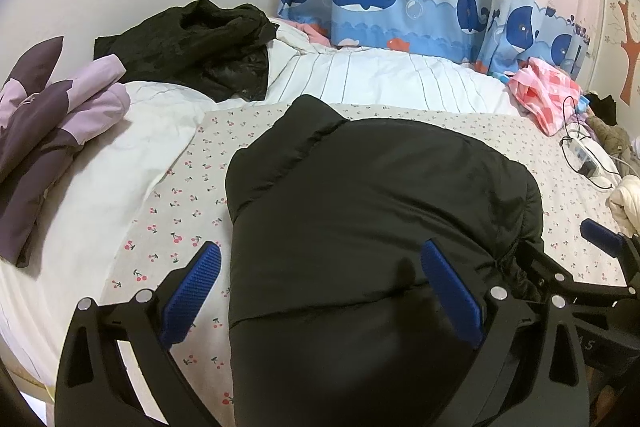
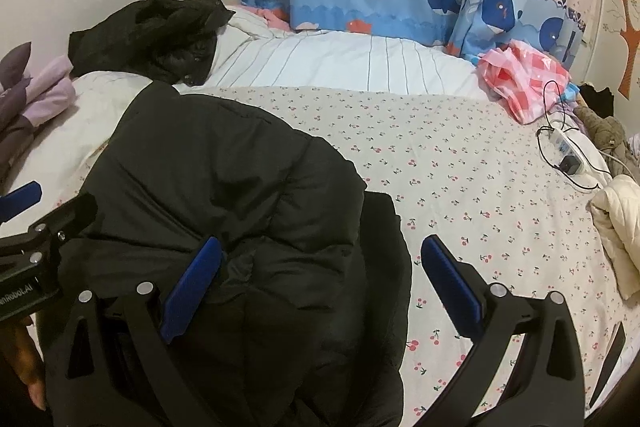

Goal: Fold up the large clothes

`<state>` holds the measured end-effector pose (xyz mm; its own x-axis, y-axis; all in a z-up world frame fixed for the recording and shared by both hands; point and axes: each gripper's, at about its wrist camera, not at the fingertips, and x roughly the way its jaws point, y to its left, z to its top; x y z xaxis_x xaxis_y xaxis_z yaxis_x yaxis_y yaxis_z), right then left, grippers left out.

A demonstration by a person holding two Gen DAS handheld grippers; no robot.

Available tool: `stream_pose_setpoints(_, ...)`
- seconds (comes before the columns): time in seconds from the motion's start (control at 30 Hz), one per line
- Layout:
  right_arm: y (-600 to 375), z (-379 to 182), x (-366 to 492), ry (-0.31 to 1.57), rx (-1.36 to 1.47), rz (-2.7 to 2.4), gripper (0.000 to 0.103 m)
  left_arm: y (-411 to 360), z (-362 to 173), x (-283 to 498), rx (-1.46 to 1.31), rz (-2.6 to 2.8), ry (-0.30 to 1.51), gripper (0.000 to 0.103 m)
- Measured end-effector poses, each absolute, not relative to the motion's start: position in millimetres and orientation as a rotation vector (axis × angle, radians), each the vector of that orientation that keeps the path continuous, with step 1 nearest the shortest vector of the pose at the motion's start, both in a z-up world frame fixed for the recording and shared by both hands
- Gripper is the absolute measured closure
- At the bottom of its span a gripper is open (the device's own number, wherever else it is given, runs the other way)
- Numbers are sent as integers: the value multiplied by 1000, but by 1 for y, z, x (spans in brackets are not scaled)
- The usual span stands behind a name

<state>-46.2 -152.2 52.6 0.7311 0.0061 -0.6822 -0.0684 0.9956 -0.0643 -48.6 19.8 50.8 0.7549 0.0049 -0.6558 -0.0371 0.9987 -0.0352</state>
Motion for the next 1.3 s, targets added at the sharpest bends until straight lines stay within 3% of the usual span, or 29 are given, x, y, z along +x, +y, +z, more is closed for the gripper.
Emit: stream_pose_setpoints(1.3, -146, 34, -24, 791, -76, 42, 6, 22, 49, -39, -61, 7, 746, 7)
